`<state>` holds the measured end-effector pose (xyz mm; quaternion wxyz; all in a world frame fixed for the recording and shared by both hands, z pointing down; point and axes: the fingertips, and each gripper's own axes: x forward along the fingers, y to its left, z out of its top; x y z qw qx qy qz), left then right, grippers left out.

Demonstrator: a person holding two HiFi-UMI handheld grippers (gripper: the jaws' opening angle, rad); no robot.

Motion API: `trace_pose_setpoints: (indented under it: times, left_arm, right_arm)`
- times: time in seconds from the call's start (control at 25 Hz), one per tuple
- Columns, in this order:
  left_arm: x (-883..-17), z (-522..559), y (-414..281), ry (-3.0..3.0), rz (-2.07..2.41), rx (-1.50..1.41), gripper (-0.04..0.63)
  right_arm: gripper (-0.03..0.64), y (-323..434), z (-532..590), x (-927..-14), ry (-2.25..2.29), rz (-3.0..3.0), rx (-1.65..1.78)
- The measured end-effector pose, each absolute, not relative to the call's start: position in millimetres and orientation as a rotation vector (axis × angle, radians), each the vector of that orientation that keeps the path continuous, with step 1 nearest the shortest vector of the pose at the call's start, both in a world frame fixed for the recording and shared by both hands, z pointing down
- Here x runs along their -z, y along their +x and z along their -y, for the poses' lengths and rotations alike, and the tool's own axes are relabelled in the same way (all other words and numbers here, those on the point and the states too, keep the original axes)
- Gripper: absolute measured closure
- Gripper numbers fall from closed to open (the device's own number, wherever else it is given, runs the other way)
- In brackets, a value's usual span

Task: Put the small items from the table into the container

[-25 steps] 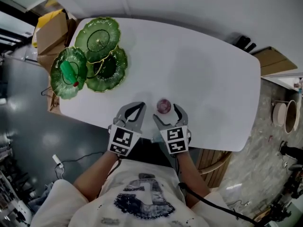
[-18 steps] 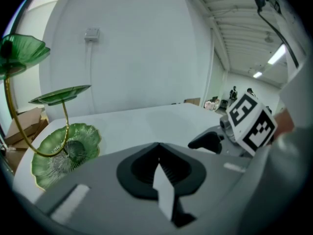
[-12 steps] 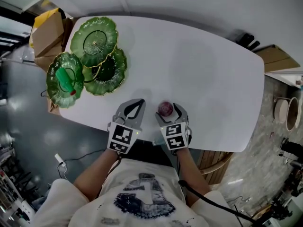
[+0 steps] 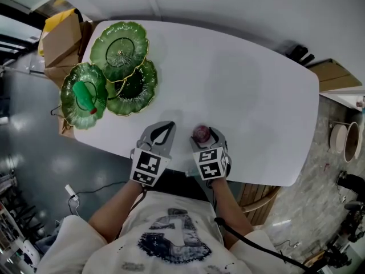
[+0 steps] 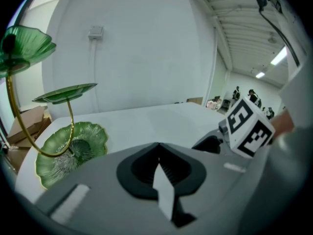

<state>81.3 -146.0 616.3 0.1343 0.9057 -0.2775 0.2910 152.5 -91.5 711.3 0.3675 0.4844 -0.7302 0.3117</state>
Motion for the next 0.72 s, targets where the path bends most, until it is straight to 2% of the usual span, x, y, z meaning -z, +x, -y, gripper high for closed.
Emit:
trace_pose_setpoints:
  times: [0.72]
  left_arm:
    - [-570.3,112.4,74.6,2.671,0.907,-0.773,0.607]
  right_arm:
    - [0.318,165.3,61.2,-654.5,1.413,1.991,-0.799]
